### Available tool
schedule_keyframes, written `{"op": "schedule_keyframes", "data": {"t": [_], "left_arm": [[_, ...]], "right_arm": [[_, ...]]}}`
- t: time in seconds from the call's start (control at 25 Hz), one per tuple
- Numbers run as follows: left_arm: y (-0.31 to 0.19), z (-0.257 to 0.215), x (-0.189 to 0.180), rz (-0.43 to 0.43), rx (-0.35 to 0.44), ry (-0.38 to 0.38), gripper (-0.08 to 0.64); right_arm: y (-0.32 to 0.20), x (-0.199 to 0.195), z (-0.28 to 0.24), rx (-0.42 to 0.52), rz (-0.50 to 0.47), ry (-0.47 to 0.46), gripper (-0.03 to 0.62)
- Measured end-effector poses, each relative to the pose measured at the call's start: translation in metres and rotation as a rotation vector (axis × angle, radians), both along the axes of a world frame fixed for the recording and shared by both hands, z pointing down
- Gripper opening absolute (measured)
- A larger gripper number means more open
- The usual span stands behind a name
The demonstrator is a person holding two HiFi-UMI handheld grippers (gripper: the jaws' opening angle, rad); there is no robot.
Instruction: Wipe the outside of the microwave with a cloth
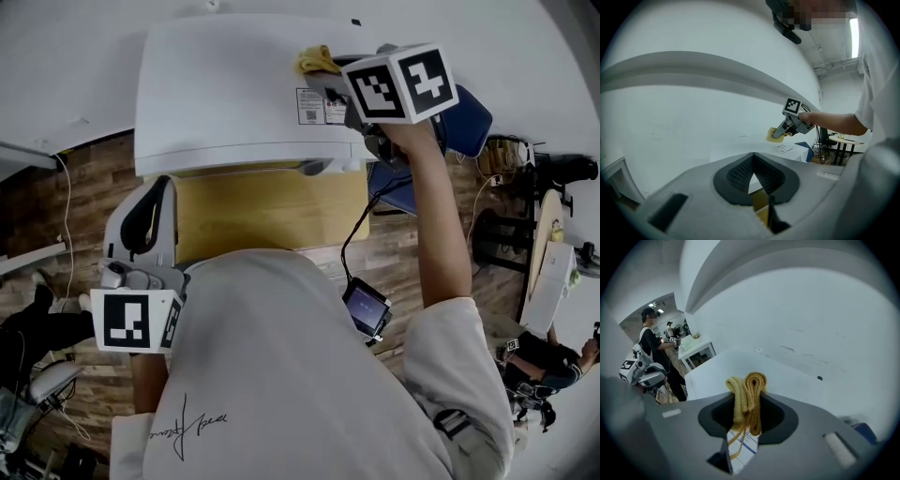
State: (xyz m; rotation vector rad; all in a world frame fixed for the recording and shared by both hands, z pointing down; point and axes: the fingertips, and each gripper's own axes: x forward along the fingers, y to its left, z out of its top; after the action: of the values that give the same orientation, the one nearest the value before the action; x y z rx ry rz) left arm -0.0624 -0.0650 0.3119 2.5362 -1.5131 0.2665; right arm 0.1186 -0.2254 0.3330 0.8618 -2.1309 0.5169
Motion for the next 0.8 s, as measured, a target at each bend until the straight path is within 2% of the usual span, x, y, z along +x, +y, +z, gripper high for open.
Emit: {"op": "schedule_keyframes", "data": {"t": [0.28,0.4,0.56,0.8], "left_arm": [[0.003,0.004,0.012,0.028,-0.005,-0.001,-0.008],[0.003,0.005,0.01,0.023,-0.006,-0.003,-0.008],[0.003,0.006,0.015,0.036,-0.011,-0.008,-0.008],[0.004,0.005,0.019,0.04,-0.009,0.003,-0.008]], "right_arm": [[0.003,0.087,0.019,0.002,0.144,0.131,0.12],[0.005,0.112,0.029,-0.005,0.182,0.181,0.12],[0.007,0.123,0.035,0.004,0.207,0.199,0.12],[0.011,0.114,0.04,0.016,0.197,0.234,0.12]]}}
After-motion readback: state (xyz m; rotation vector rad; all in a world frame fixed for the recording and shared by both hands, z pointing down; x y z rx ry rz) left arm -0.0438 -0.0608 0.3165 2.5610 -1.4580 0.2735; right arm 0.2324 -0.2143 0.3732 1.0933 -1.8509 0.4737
